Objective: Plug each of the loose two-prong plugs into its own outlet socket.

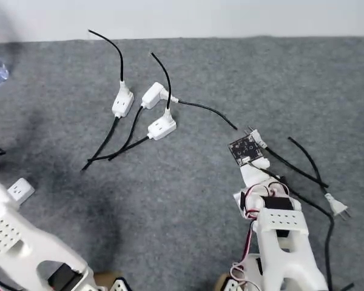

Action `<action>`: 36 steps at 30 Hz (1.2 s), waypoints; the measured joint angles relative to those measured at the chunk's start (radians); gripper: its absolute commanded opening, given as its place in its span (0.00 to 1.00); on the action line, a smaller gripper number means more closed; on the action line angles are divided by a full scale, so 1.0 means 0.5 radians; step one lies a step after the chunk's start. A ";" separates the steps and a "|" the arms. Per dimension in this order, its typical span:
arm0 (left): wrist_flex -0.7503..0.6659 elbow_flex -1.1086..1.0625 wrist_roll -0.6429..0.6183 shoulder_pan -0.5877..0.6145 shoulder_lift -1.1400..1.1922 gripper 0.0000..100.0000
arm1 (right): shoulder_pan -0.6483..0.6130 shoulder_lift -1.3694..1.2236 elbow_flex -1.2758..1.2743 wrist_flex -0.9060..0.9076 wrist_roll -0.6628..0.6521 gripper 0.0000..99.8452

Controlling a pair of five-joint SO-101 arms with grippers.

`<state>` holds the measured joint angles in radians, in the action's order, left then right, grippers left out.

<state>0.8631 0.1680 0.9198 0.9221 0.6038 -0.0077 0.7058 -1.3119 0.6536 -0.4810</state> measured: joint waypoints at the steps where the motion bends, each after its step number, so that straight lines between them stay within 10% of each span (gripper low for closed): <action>1: 0.000 0.003 -0.012 -0.009 0.000 0.23 | -0.025 0.000 -0.015 -0.003 -0.037 0.35; 17: -0.086 0.454 -0.319 0.018 0.417 0.23 | -0.055 0.000 -0.052 -0.012 -0.135 0.35; 27: 0.770 1.583 -0.058 -0.015 1.028 0.00 | -0.055 0.000 -0.052 -0.012 -0.135 0.35; 36: 1.482 2.559 0.077 -0.025 1.488 0.01 | -0.055 0.000 -0.052 -0.012 -0.138 0.35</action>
<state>1.6042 1.4477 0.9582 0.9099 1.3479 -0.0353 0.7058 -1.3380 0.6475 -0.5501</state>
